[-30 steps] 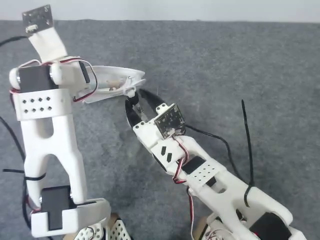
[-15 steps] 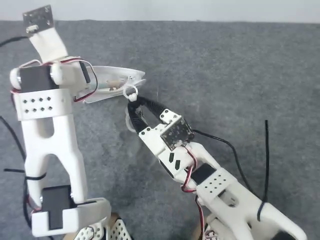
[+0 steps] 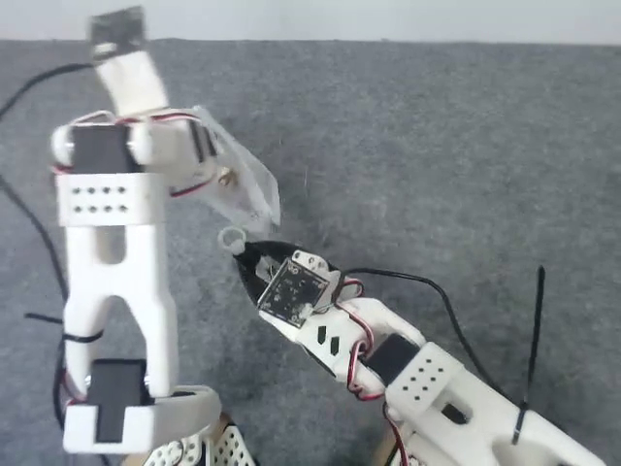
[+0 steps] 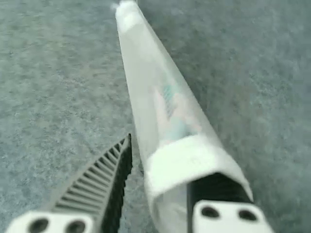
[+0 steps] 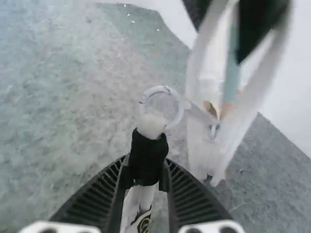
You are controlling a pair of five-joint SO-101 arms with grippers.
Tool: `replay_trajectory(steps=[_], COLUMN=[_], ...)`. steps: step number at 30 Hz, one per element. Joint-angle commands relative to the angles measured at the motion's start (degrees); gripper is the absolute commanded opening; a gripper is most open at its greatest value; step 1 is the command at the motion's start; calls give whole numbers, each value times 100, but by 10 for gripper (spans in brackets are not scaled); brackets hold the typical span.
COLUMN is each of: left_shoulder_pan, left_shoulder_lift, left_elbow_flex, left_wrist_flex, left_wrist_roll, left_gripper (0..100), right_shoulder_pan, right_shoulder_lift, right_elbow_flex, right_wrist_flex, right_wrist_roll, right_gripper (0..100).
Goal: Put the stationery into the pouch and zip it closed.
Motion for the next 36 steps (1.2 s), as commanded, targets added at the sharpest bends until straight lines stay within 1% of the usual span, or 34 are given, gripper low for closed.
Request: replay_trajectory(steps=[1,3,7,12,14,18,22,26,29,36], left_shoulder_pan=[466,598,941,1635,1758,1776,1811,1811,1820,1811], left_shoulder_lift=[-466,-721,-1371,-2189,-2523,-3235,-3895,-4334,-4580,-4721], left_elbow_flex=[-84,22,409,1086,1341,1640,1903,2079,2334,3169], left_wrist_flex=[88,114,114,18,-97,-185,-211,-308,-475,-1257], left_wrist_roll=[-378,-598,-1055,-1600,-1714,-1890,-1899,-1899,-1899,-1899], left_gripper=[168,169,170,170,170,170,170,170,170,170], right_shoulder_pan=[-198,-365,-602,-611,-611,-470,-198,-101,4,-4], right_shoulder_lift=[-699,-1130,-2149,-3108,-3415,-3697,-3890,-3934,-3969,-3969], right_elbow_flex=[-70,-70,-70,-53,62,141,105,141,114,105], right_wrist_flex=[681,1191,2105,2774,2791,2782,2756,2501,2492,2466], right_wrist_roll=[105,237,246,237,237,237,229,114,-149,-176], right_gripper=[6,6,6,6,6,6,6,6,6,6])
